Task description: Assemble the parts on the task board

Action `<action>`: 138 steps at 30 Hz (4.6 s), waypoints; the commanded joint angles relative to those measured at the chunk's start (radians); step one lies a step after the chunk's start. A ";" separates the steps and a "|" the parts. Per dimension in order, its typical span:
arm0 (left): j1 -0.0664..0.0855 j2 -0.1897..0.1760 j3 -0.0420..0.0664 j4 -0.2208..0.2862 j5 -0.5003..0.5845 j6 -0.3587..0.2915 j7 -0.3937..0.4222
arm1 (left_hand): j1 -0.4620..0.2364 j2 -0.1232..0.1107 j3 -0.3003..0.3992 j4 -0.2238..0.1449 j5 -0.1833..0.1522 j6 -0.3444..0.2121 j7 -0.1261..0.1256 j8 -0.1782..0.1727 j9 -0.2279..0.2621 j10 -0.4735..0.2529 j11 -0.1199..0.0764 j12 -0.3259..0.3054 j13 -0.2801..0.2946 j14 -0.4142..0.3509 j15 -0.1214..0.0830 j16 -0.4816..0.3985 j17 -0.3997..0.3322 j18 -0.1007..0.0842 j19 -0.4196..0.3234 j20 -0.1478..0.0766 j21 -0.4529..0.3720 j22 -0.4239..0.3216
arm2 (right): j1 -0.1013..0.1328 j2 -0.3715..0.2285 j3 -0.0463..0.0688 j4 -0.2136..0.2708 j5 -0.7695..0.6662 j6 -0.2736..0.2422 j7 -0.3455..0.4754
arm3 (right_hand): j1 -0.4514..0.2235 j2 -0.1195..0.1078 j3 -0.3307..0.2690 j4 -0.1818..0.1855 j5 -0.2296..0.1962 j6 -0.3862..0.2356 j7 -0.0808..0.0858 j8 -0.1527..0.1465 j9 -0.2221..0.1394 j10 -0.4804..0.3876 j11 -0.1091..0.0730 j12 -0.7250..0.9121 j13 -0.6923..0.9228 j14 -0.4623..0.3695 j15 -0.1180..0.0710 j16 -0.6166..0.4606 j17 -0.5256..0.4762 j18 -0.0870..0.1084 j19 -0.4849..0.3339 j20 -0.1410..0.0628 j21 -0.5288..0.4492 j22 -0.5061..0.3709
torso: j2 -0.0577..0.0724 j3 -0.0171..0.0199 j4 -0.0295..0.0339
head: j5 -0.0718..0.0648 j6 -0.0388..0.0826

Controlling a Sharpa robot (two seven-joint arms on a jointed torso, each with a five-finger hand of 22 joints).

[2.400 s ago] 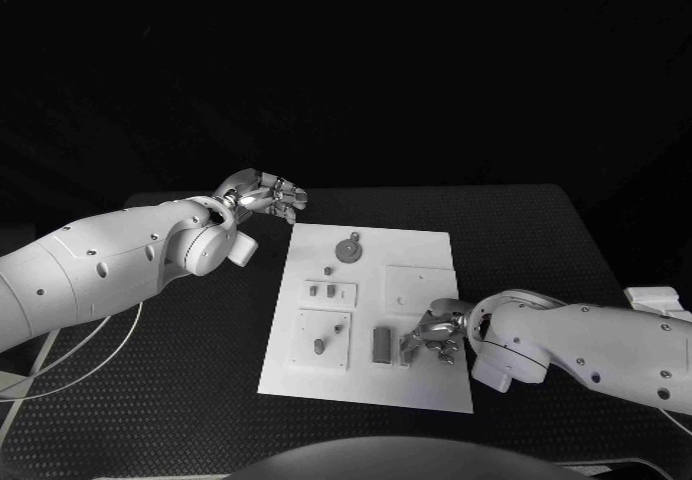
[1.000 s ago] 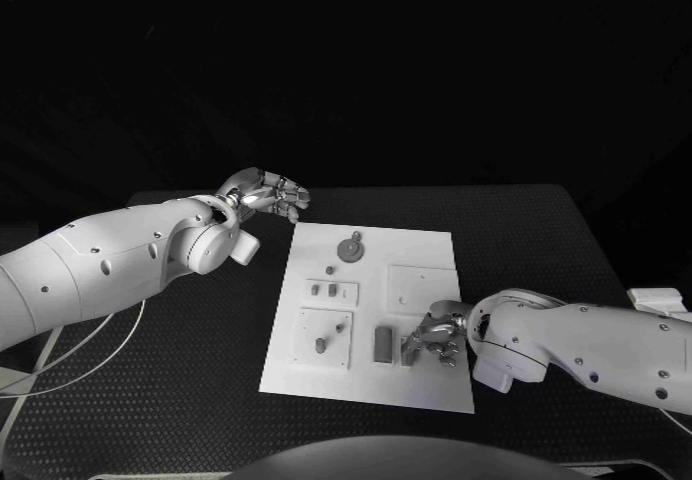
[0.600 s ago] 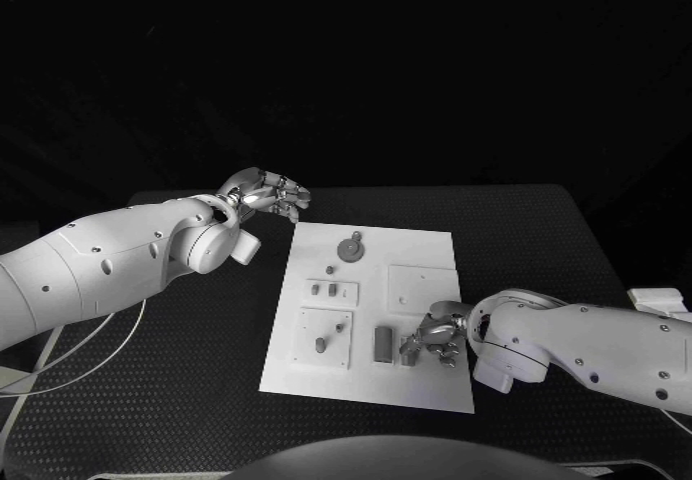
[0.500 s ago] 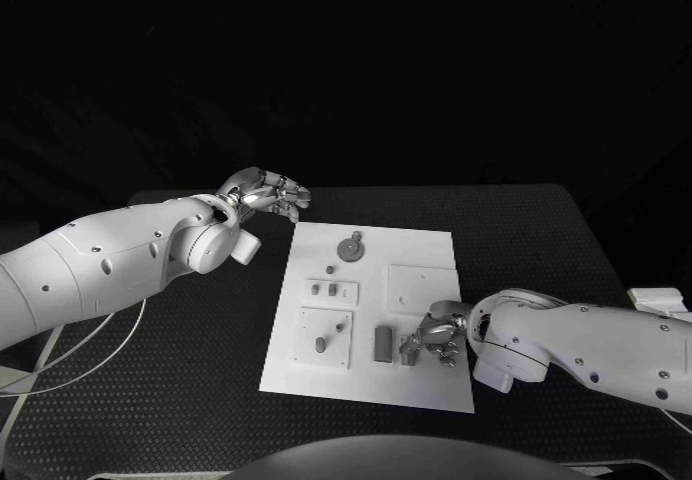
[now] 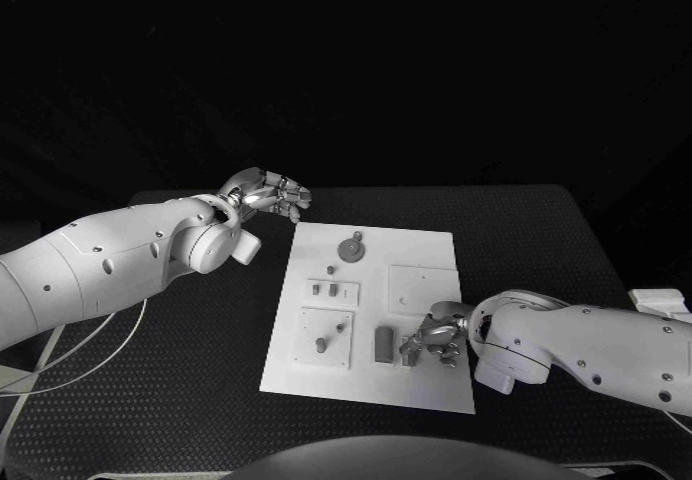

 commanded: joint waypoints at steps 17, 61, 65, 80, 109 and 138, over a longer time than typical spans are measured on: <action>0.001 0.001 0.001 0.001 0.005 0.014 0.005 | -0.009 -0.001 0.000 0.006 0.000 -0.010 0.000 0.004 -0.001 -0.004 -0.001 0.003 -0.001 0.006 0.002 -0.006 0.002 0.011 0.007 0.001 -0.005 0.002 | -0.002 -0.015 0.000 0.030 -0.010 0.012 0.031 | -0.012 -0.021 0.003 0.031 0.003 -0.036 0.042 0.011 0.004 0.002 -0.011 0.001 0.001 0.000 -0.008 -0.001 0.001 0.014 0.007 -0.005 0.001 0.013 | 0.000 -0.0007 0.0002 | 0.001 0.000; 0.001 -0.002 0.000 0.003 0.005 0.014 0.003 | -0.007 0.000 0.000 0.007 0.000 -0.010 0.000 0.006 -0.002 -0.005 0.000 0.003 -0.001 0.007 0.002 -0.008 0.005 0.011 0.007 0.001 -0.006 0.003 | 0.005 -0.026 0.002 0.043 -0.215 0.110 0.055 | 0.089 -0.026 0.009 -0.040 0.003 0.003 0.027 0.044 0.018 0.017 -0.025 0.005 -0.002 0.013 -0.020 0.002 0.009 0.014 0.016 -0.012 0.006 0.014 | 0.000 0.0002 -0.0003 | 0.001 0.002; 0.001 -0.001 0.000 0.003 0.005 0.015 0.003 | -0.007 0.000 0.000 0.007 0.000 -0.010 0.000 0.006 -0.002 -0.005 0.000 0.003 -0.001 0.007 0.002 -0.008 0.005 0.011 0.007 0.001 -0.006 0.003 | 0.005 -0.019 0.002 0.040 -0.238 0.106 0.055 | 0.100 -0.028 0.007 -0.044 0.003 0.011 0.024 0.050 0.021 0.021 -0.028 0.006 -0.002 0.017 -0.022 0.003 0.015 0.014 0.018 -0.012 0.006 0.014 | 0.000 0.0002 -0.0001 | 0.001 0.002; 0.001 -0.002 0.000 0.002 0.005 0.016 0.004 | -0.008 0.000 0.000 0.007 0.000 -0.010 0.000 0.006 -0.003 -0.005 0.000 0.003 -0.001 0.007 0.002 -0.008 0.006 0.011 0.007 0.001 -0.006 0.003 | -0.003 0.004 0.002 0.019 -0.269 0.091 0.033 | 0.102 -0.016 0.000 -0.033 0.003 0.026 0.017 0.061 0.027 0.035 -0.035 0.008 -0.003 0.036 -0.027 0.008 0.036 0.014 0.028 -0.014 0.008 0.012 | 0.000 0.0001 0.0004 | 0.002 -0.002; 0.001 -0.001 0.000 0.004 0.005 0.019 0.003 | -0.009 0.001 -0.001 0.009 0.000 -0.010 0.000 0.007 -0.003 -0.005 0.000 0.003 -0.001 0.007 0.002 -0.010 0.007 0.011 0.007 0.001 -0.007 0.004 | -0.012 0.005 0.002 0.004 -0.292 0.072 0.022 | 0.108 0.076 -0.026 -0.108 0.003 0.046 0.007 0.070 0.028 0.076 -0.044 0.015 0.015 0.061 -0.036 0.009 0.056 0.014 0.038 -0.019 0.009 0.012 | 0.000 0.0002 -0.0003 | 0.001 0.000; -0.005 0.058 -0.002 -0.103 0.110 0.025 0.029 | -0.018 0.007 0.004 0.010 -0.005 -0.013 0.000 0.014 -0.008 -0.019 0.006 -0.003 -0.016 -0.033 0.030 -0.089 -0.009 0.006 -0.041 0.026 -0.054 -0.019 | 0.133 0.069 0.097 -0.397 0.220 -0.060 0.635 | 0.150 0.059 -0.011 -0.122 0.003 -0.050 0.045 0.031 0.022 -0.027 -0.008 -0.047 -0.013 -0.037 -0.005 -0.061 -0.019 0.010 -0.044 0.019 -0.041 0.007 | -0.018 -0.0077 -0.0032 | -0.039 0.108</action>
